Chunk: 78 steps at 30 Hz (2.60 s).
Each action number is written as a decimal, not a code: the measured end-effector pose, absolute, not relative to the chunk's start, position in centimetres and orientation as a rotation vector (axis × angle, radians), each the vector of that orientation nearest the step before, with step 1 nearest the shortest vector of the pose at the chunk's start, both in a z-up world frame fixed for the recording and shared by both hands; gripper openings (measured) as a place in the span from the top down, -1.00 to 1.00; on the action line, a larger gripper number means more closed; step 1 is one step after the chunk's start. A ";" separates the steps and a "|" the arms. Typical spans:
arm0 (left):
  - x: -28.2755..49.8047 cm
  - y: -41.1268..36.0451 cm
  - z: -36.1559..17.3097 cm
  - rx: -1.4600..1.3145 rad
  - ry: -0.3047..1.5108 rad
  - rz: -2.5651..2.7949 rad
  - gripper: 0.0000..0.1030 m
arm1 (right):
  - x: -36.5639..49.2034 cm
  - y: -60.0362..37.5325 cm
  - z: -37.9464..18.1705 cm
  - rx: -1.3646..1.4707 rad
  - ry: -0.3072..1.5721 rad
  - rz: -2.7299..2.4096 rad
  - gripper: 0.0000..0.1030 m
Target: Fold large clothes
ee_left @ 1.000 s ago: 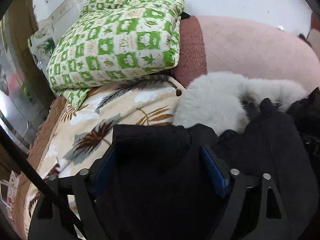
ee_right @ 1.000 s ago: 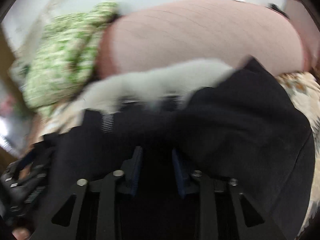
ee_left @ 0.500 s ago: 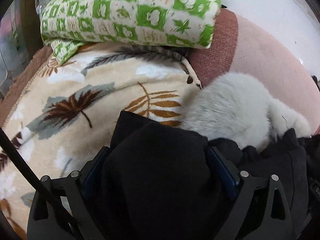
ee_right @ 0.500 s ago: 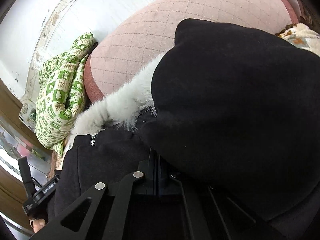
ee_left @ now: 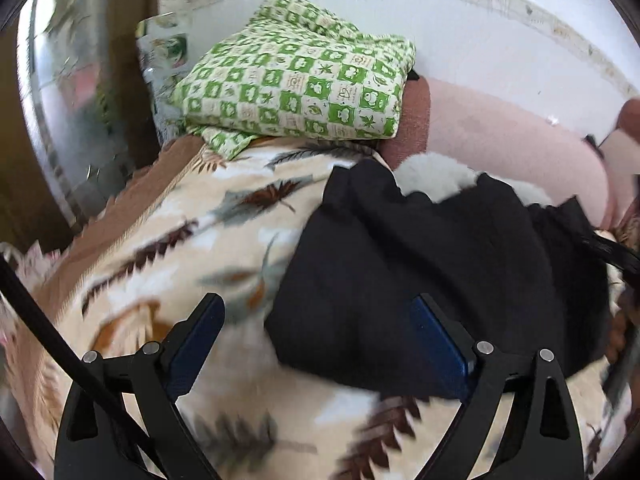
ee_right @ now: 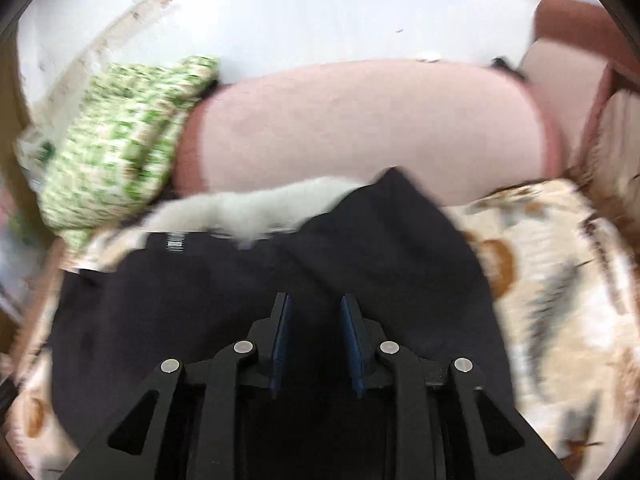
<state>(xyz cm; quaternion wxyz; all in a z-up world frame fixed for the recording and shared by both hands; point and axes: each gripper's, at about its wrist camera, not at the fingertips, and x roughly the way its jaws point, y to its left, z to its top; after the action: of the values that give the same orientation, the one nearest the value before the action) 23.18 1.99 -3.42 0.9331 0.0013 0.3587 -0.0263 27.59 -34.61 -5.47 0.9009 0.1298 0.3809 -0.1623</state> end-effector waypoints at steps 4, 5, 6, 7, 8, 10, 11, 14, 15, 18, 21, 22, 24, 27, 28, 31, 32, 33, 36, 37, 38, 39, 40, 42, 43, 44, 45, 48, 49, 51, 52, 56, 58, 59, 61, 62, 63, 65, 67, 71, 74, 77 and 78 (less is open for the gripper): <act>21.5 2.4 -5.2 0.018 0.707 -0.049 -0.82 | 28.6 -37.2 -8.1 0.324 0.875 -0.405 0.50; 21.6 2.5 -5.5 0.024 0.698 -0.044 -0.82 | 28.8 -37.7 -8.8 0.345 0.883 -0.422 0.50; 21.9 2.8 -5.7 0.029 0.693 -0.033 -0.82 | 28.9 -38.3 -9.4 0.361 0.891 -0.436 0.51; 22.2 3.1 -6.0 0.026 0.696 -0.023 -0.82 | 29.2 -38.9 -10.2 0.384 0.907 -0.462 0.51; 22.5 3.5 -6.2 0.018 0.704 -0.024 -0.82 | 29.2 -39.3 -10.5 0.393 0.914 -0.479 0.52; 23.0 4.3 -6.8 -0.007 0.729 -0.029 -0.82 | 29.8 -39.5 -11.5 0.384 0.926 -0.528 0.52; 23.3 4.5 -7.0 -0.010 0.733 -0.024 -0.82 | 30.0 -39.4 -11.8 0.365 0.926 -0.553 0.52; 23.7 5.1 -7.3 -0.014 0.732 0.001 -0.82 | 30.2 -38.6 -11.8 0.311 0.923 -0.590 0.52; 23.6 5.1 -7.2 -0.017 0.726 0.003 -0.82 | 30.2 -38.3 -11.6 0.290 0.928 -0.602 0.52; 23.3 4.9 -6.9 -0.002 0.715 -0.004 -0.82 | 29.9 -37.2 -10.4 0.211 0.923 -0.627 0.47; 22.7 4.7 -6.5 0.007 0.695 -0.007 -0.82 | 27.7 -35.9 -8.3 0.194 0.877 -0.624 0.23; 22.6 4.7 -6.4 0.008 0.692 -0.004 -0.82 | 26.4 -35.7 -7.5 0.228 0.855 -0.602 0.19; 22.6 5.0 -6.2 0.000 0.698 -0.002 -0.82 | 23.9 -35.7 -6.5 0.290 0.822 -0.575 -0.02; 23.0 5.8 -6.2 -0.032 0.728 -0.011 -0.82 | 19.6 -35.7 -5.2 0.373 0.792 -0.529 -0.11; 23.2 6.0 -6.3 -0.041 0.737 -0.011 -0.82 | 17.6 -35.9 -5.0 0.409 0.778 -0.509 -0.14; 24.4 7.0 -7.0 -0.087 0.788 -0.030 -0.82 | 13.7 -36.7 -5.3 0.501 0.748 -0.455 -0.34; 24.9 7.4 -7.3 -0.118 0.805 -0.051 -0.82 | 12.6 -37.1 -5.8 0.534 0.740 -0.442 -0.44; 25.3 7.9 -7.6 -0.152 0.821 -0.074 -0.82 | 11.9 -37.7 -6.3 0.560 0.734 -0.433 -0.50; 26.6 9.4 -8.8 -0.292 0.886 -0.179 -0.82 | 9.6 -38.8 -8.9 0.695 0.708 -0.391 -0.70; 26.9 9.9 -9.2 -0.354 0.902 -0.224 -0.82 | 9.0 -39.2 -10.3 0.755 0.700 -0.369 -0.71; 27.1 10.3 -9.5 -0.404 0.909 -0.257 -0.82 | 8.9 -39.2 -11.2 0.795 0.698 -0.349 -0.71; 27.4 10.8 -9.9 -0.481 0.915 -0.302 -0.82 | 8.9 -39.4 -12.0 0.837 0.701 -0.327 -0.71; 27.8 11.4 -10.5 -0.558 0.927 -0.340 -0.82 | 9.3 -39.6 -12.7 0.885 0.703 -0.299 -0.71; 28.8 11.9 -11.7 -0.662 0.959 -0.393 -0.82 | 10.3 -39.8 -13.4 0.974 0.694 -0.223 -0.71; 29.1 11.9 -12.1 -0.690 0.968 -0.403 -0.82 | 10.9 -39.8 -13.7 1.001 0.691 -0.197 -0.71; 29.6 12.0 -12.8 -0.727 0.979 -0.415 -0.82 | 11.4 -39.8 -13.9 1.020 0.689 -0.177 -0.74; 30.1 12.0 -13.5 -0.756 0.988 -0.430 -0.82 | 11.9 -39.6 -14.3 1.029 0.696 -0.162 -0.77; 31.2 11.4 -15.5 -0.824 1.019 -0.487 -0.82 | 13.7 -38.7 -15.5 1.003 0.738 -0.126 -0.79; 31.4 11.2 -15.9 -0.832 1.018 -0.492 -0.83 | 13.8 -38.6 -15.6 1.002 0.727 -0.121 -0.80; 31.6 10.5 -15.6 -0.803 0.989 -0.493 -0.89 | 14.2 -38.7 -15.6 1.002 0.712 -0.108 -0.87; 31.6 10.0 -15.4 -0.792 0.976 -0.511 -0.89 | 14.6 -38.7 -15.6 1.008 0.705 -0.097 -0.90; 32.3 7.0 -15.2 -0.715 0.984 -0.550 -0.93 | 16.2 -39.2 -15.9 1.039 0.667 -0.115 -1.00; 32.2 5.6 -15.0 -0.659 0.972 -0.482 -0.93 | 16.9 -39.1 -15.9 1.037 0.671 -0.137 -1.00; 32.1 5.3 -14.8 -0.655 0.970 -0.467 -0.82 | 17.1 -39.0 -15.8 1.027 0.677 -0.147 -0.96; 31.9 5.1 -14.1 -0.642 0.978 -0.423 -0.33 | 17.4 -38.7 -15.3 1.009 0.687 -0.178 -0.65; 31.7 5.2 -13.5 -0.632 0.980 -0.396 -0.03 | 17.3 -38.6 -14.7 1.008 0.682 -0.175 -0.39; 31.5 5.3 -12.7 -0.628 0.974 -0.391 0.07 | 17.0 -38.9 -14.4 1.008 0.676 -0.165 -0.12; 30.9 5.4 -11.3 -0.603 0.957 -0.386 0.21 | 16.9 -38.4 -12.4 0.972 0.653 -0.148 0.11; 30.1 5.2 -10.3 -0.574 0.944 -0.366 0.23 | 16.8 -37.7 -11.0 0.943 0.637 -0.149 0.19; 28.7 5.3 -8.9 -0.541 0.940 -0.343 0.24 | 15.7 -37.5 -9.4 0.986 0.611 -0.126 0.24; 27.1 6.0 -8.1 -0.520 0.943 -0.344 0.24 | 13.4 -37.1 -8.7 1.021 0.607 -0.108 0.24; 24.9 6.9 -8.3 -0.501 0.964 -0.339 0.24 | 11.0 -36.0 -8.0 0.990 0.636 -0.112 0.24; 24.1 7.4 -8.4 -0.501 0.978 -0.329 0.23 | 10.1 -35.3 -7.7 0.971 0.655 -0.115 0.24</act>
<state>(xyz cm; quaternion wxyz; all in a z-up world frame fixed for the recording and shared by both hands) 24.05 7.38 -8.44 0.8400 -0.2372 0.4625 -0.1558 10.06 -35.34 -7.71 0.8318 0.4578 0.3091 -0.0545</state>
